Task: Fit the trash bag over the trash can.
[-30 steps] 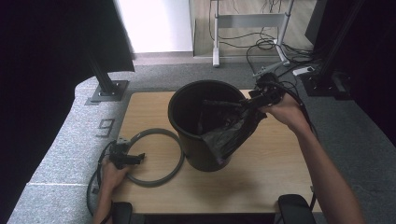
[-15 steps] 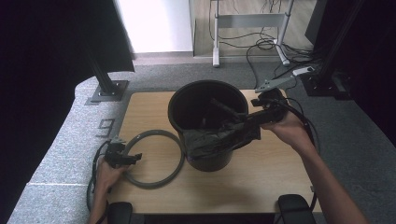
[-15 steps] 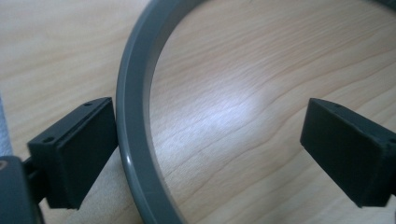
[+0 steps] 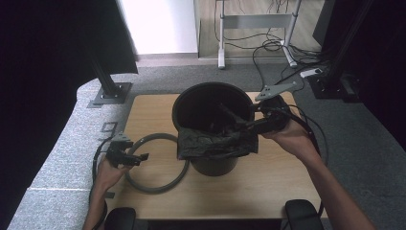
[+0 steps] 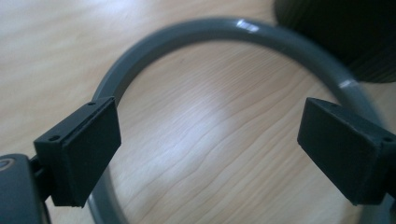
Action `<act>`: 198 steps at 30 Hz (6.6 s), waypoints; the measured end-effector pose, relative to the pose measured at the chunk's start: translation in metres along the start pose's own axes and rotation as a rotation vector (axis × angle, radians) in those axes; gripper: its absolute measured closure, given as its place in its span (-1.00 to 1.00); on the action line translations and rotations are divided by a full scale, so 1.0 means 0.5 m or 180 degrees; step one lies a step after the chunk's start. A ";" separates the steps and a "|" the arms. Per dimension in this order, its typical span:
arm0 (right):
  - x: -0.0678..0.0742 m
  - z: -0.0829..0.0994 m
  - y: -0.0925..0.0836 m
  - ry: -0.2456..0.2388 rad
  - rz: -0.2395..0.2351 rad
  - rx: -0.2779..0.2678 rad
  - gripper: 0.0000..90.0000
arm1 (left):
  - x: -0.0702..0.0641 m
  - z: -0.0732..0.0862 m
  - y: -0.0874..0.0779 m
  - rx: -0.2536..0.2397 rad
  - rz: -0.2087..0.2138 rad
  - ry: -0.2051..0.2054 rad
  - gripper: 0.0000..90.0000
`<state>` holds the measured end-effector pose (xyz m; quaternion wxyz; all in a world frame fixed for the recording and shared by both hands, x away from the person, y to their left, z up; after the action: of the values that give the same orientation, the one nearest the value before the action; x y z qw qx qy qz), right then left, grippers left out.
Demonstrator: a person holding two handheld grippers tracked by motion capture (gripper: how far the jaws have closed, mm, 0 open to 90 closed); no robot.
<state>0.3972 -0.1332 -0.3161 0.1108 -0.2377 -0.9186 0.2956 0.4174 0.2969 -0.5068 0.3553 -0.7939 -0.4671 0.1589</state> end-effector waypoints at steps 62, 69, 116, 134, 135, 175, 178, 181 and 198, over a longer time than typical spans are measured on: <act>0.088 -0.077 0.056 -0.0398 -0.0892 0.0334 0.14 | -0.302 -0.381 -0.179 -0.0362 0.1138 0.1370 -0.39; 0.134 -0.082 0.070 -0.0572 -0.1093 0.0411 0.16 | -0.300 -0.387 -0.166 -0.0297 0.1065 0.1333 -0.38; 0.120 -0.151 0.084 -0.0542 -0.0978 0.0289 0.36 | -0.280 -0.415 -0.172 -0.0062 0.1164 0.1063 0.86; 0.133 -0.131 0.177 -0.0725 -0.0754 0.0640 0.97 | -0.271 -0.424 -0.166 -0.0138 0.1056 0.0905 0.92; 0.130 -0.129 0.174 -0.0742 -0.0739 0.0644 0.97 | -0.266 -0.423 -0.166 -0.0162 0.1040 0.0882 0.94; -0.110 -0.050 -0.062 0.0143 -0.0011 -0.0067 0.08 | -0.116 -0.429 -0.158 -0.0439 0.0574 0.0431 0.00; -0.113 -0.065 -0.059 0.0185 0.0015 -0.0104 0.06 | -0.128 -0.437 -0.153 -0.0406 0.0538 0.0510 -0.04; -0.111 -0.076 -0.048 0.0186 -0.0043 -0.0104 0.05 | -0.137 -0.444 -0.144 -0.0353 0.0503 0.0578 -0.03; -0.108 -0.012 -0.050 0.0123 0.0125 0.0371 0.92 | -0.087 -0.433 -0.124 -0.0189 -0.0062 0.0303 0.99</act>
<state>0.4365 -0.1750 -0.2999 0.1364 -0.2545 -0.8927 0.3460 0.4824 0.1892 -0.3151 0.3549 -0.8062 -0.4620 0.1036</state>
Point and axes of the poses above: each handheld gripper's, and its own axes: y roughly forward along the jaws, z roughly out of its underside, x roughly to its left, the point moved 6 cm from there along y, roughly forward along the jaws, and after that the axes turned 12 degrees about -z, right-handed, at the moved point
